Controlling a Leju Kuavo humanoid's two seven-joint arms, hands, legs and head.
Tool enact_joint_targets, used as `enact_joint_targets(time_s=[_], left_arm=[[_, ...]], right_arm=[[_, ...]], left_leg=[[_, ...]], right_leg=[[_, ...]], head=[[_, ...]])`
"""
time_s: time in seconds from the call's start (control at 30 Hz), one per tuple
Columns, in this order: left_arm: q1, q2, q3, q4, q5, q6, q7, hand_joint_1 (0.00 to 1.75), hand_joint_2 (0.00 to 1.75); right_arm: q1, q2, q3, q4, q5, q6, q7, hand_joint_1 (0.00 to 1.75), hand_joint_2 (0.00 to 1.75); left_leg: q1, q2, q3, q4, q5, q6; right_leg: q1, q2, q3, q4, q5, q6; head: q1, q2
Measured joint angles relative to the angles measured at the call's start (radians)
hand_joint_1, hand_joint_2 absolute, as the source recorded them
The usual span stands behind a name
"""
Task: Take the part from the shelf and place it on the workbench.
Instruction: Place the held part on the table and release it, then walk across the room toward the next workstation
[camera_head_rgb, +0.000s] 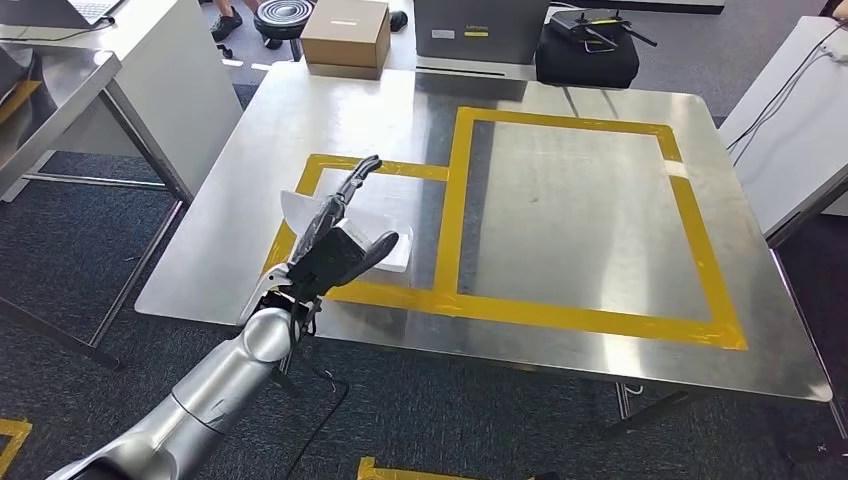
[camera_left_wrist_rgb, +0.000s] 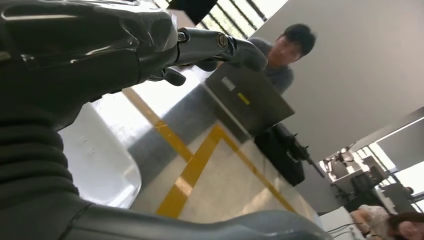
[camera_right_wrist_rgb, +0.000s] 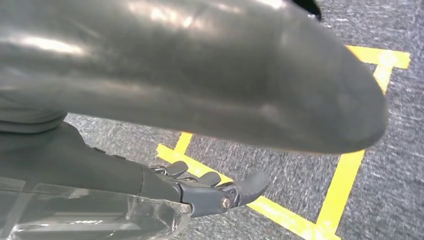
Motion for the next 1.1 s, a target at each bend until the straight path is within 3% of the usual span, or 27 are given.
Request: enact_joint_targets(time_s=[0.1, 0.17, 0.2, 0.27, 0.33, 0.37, 0.4, 0.43, 0.5, 0.6, 0.67, 0.73, 0.8, 0.83, 0.87, 0.9, 0.97, 1.03, 1.1], left_arm=[[0.043, 0.052, -0.002, -0.197, 0.04, -0.002, -0.037, 0.0, 0.0], [0.067, 0.079, -0.003, -0.303, 0.06, 0.003, -0.073, 0.0, 0.0], [0.073, 0.09, -0.003, -0.34, 0.067, 0.006, -0.084, 0.0, 0.0], [0.087, 0.109, -0.003, -0.393, 0.072, 0.008, -0.091, 0.0, 0.0], [0.103, 0.122, -0.003, -0.427, 0.075, 0.009, -0.092, 0.0, 0.0], [0.108, 0.128, -0.003, -0.441, 0.075, 0.009, -0.092, 0.0, 0.0], [0.111, 0.132, -0.003, -0.453, 0.075, 0.009, -0.092, 0.0, 0.0], [0.112, 0.135, -0.003, -0.464, 0.075, 0.009, -0.092, 0.0, 0.0], [0.112, 0.139, -0.003, -0.484, 0.075, 0.009, -0.092, 0.0, 0.0], [0.117, 0.144, -0.002, -0.503, 0.095, 0.007, -0.109, 0.0, 0.0], [0.126, 0.149, -0.002, -0.522, 0.132, 0.001, -0.141, 0.0, 0.0], [0.141, 0.154, -0.004, -0.548, 0.172, -0.01, -0.181, 0.0, 0.0], [0.164, 0.162, -0.006, -0.573, 0.205, -0.019, -0.212, 0.0, 0.0], [0.178, 0.166, -0.007, -0.586, 0.219, -0.024, -0.222, 0.0, 0.0], [0.189, 0.171, -0.009, -0.599, 0.234, -0.029, -0.229, 0.0, 0.0], [0.2, 0.174, -0.01, -0.611, 0.251, -0.036, -0.233, 0.0, 0.0], [0.22, 0.181, -0.01, -0.626, 0.299, -0.057, -0.235, 0.0, 0.0], [0.246, 0.191, -0.006, -0.626, 0.369, -0.094, -0.232, 0.0, 0.0], [0.277, 0.207, 0.001, -0.6, 0.442, -0.144, -0.232, 0.0, 0.0]], right_arm=[[0.009, -0.001, 0.0, 0.002, -0.007, 0.0, -0.01, 0.0, 0.0], [0.011, -0.003, 0.001, 0.003, -0.009, 0.0, -0.014, 0.0, 0.0], [0.009, -0.004, 0.001, 0.003, -0.009, 0.0, -0.014, 0.0, 0.0], [0.007, -0.006, 0.002, 0.003, -0.01, 0.0, -0.015, 0.0, 0.0], [0.007, -0.007, 0.002, 0.003, -0.012, 0.0, -0.015, 0.0, 0.0], [0.007, -0.008, 0.002, 0.003, -0.012, 0.0, -0.015, 0.0, 0.0], [0.007, -0.008, 0.002, 0.004, -0.012, 0.0, -0.015, 0.0, 0.0], [0.007, -0.007, 0.002, 0.004, -0.013, 0.0, -0.015, 0.0, 0.0], [0.005, -0.005, 0.002, 0.004, -0.013, 0.0, -0.015, 0.0, 0.0], [0.004, -0.003, 0.002, 0.004, -0.016, 0.0, -0.015, 0.0, 0.0], [0.005, -0.001, 0.003, 0.004, -0.023, -0.002, -0.018, 0.0, 0.0], [0.006, 0.002, 0.004, 0.006, -0.031, -0.004, -0.028, 0.0, 0.0], [0.008, 0.006, 0.007, 0.012, -0.038, -0.006, -0.04, 0.0, 0.0], [0.009, 0.008, 0.009, 0.016, -0.04, -0.006, -0.044, 0.0, 0.0], [0.01, 0.01, 0.011, 0.02, -0.042, -0.005, -0.047, 0.0, 0.0], [0.011, 0.011, 0.013, 0.023, -0.043, -0.004, -0.049, 0.0, 0.0], [0.009, 0.014, 0.016, 0.028, -0.048, -0.001, -0.05, 0.0, 0.0], [0.008, 0.018, 0.018, 0.032, -0.057, 0.004, -0.052, 0.0, 0.0], [0.008, 0.022, 0.018, 0.037, -0.069, 0.007, -0.054, 0.0, 0.0]], left_leg=[[-0.002, 0.003, -0.004, 0.006, -0.005, -0.01], [0.003, 0.003, -0.016, 0.032, -0.026, -0.02], [0.005, 0.003, -0.033, 0.072, -0.051, -0.027], [0.01, 0.004, -0.092, 0.203, -0.116, -0.038], [0.012, 0.004, -0.138, 0.298, -0.144, -0.041], [0.013, 0.004, -0.135, 0.291, -0.13, -0.038], [0.012, 0.004, -0.111, 0.243, -0.1, -0.033], [0.01, 0.004, -0.073, 0.17, -0.065, -0.025], [0.002, 0.005, -0.009, 0.047, -0.026, -0.007], [-0.007, 0.006, 0.008, 0.006, -0.021, 0.004], [-0.002, 0.008, 0.018, -0.01, -0.01, 0.01], [0.003, 0.011, 0.026, -0.022, 0.001, 0.017], [0.002, 0.011, 0.023, -0.022, 0.004, 0.02], [0.002, 0.011, 0.022, -0.021, 0.005, 0.019], [0.002, 0.01, 0.022, -0.019, 0.005, 0.019], [0.003, 0.01, 0.022, -0.017, 0.005, 0.018], [0.003, 0.007, 0.019, -0.008, 0.001, 0.011], [0.0, 0.006, 0.012, 0.004, -0.004, 0.0], [-0.001, 0.006, 0.007, 0.008, -0.003, -0.01]], right_leg=[[0.002, 0.002, 0.01, -0.018, 0.004, -0.021], [-0.002, 0.002, 0.011, -0.02, 0.005, -0.032], [-0.004, 0.002, 0.013, -0.021, 0.006, -0.038], [-0.003, 0.002, 0.013, -0.021, 0.005, -0.045], [0.0, 0.002, 0.013, -0.02, 0.005, -0.047], [0.002, 0.002, 0.013, -0.02, 0.005, -0.047], [0.004, 0.003, 0.015, -0.02, 0.005, -0.047], [0.005, 0.003, 0.016, -0.021, 0.005, -0.047], [0.009, 0.003, 0.017, -0.02, 0.006, -0.045], [0.01, 0.0, 0.015, -0.024, 0.01, -0.035], [0.01, -0.001, 0.008, -0.011, 0.001, -0.029], [0.009, -0.001, -0.033, 0.076, -0.042, -0.033], [0.006, -0.001, -0.096, 0.216, -0.096, -0.035], [0.005, -0.001, -0.117, 0.26, -0.107, -0.031], [0.003, -0.001, -0.12, 0.267, -0.104, -0.023], [0.0, -0.002, -0.102, 0.229, -0.086, -0.013], [-0.005, -0.002, -0.03, 0.085, -0.035, 0.003], [-0.004, -0.001, 0.014, -0.005, -0.003, -0.003], [0.0, 0.002, 0.015, -0.013, 0.005, -0.018]], head=[[-0.002, 0.0], [-0.003, 0.0], [-0.004, 0.0], [-0.005, 0.0], [-0.005, 0.0], [-0.005, 0.0], [-0.005, 0.0], [-0.005, 0.0], [-0.004, 0.0], [-0.005, 0.0], [-0.004, 0.0], [-0.003, 0.0], [-0.003, 0.0], [-0.003, 0.0], [-0.003, 0.0], [-0.002, 0.0], [-0.002, 0.0], [-0.003, 0.0], [-0.004, 0.0]])
